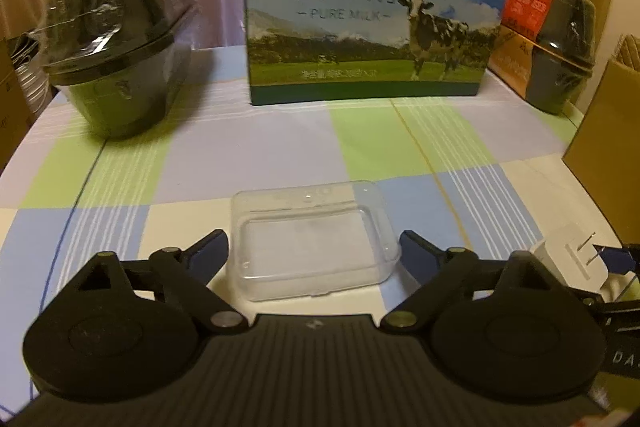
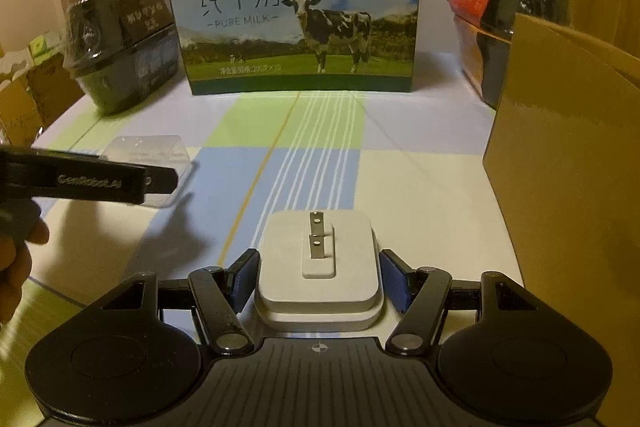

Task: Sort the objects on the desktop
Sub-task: 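Lower the right gripper onto the white plug adapter while the left gripper approaches the clear plastic box, then grasp the plug adapter with the right gripper while the left gripper grasps the clear plastic box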

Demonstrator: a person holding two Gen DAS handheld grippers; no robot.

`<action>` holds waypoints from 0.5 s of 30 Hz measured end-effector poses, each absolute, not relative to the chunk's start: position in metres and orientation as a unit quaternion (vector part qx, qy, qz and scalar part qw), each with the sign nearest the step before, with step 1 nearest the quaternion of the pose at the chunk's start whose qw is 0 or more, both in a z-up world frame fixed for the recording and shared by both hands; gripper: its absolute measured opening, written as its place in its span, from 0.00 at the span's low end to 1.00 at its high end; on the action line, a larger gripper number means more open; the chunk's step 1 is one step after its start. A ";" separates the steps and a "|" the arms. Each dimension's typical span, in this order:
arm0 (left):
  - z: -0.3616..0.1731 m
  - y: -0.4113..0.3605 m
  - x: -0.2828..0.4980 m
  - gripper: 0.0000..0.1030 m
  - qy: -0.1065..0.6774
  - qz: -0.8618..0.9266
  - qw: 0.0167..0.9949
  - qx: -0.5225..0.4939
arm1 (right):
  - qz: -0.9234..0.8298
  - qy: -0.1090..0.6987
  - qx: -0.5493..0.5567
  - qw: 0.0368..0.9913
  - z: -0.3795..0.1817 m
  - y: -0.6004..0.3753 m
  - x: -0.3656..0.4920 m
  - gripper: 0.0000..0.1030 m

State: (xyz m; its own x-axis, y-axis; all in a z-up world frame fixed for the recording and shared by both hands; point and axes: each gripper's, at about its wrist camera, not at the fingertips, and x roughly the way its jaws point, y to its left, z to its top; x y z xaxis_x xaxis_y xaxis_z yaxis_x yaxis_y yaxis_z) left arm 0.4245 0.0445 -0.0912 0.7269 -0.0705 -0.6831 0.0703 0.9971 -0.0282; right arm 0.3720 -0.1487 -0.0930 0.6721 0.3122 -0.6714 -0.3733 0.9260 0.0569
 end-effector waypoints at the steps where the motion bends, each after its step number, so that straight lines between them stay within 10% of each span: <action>1: -0.092 0.043 0.426 0.86 0.368 -0.038 0.929 0.004 | 0.188 0.359 -0.041 0.913 -0.093 -0.149 0.372 0.60; 15: -0.088 0.033 0.377 0.80 0.396 -0.036 0.917 0.015 | 0.177 0.378 -0.039 0.908 -0.087 -0.158 0.359 0.60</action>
State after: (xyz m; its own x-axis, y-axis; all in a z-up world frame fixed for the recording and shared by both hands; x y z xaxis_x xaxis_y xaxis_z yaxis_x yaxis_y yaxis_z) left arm 0.3774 0.0333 -0.0875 0.6840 -0.0549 -0.7274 0.0787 0.9969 -0.0012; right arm 0.3586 -0.1575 -0.0873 0.6516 0.2911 -0.7005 -0.3507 0.9344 0.0621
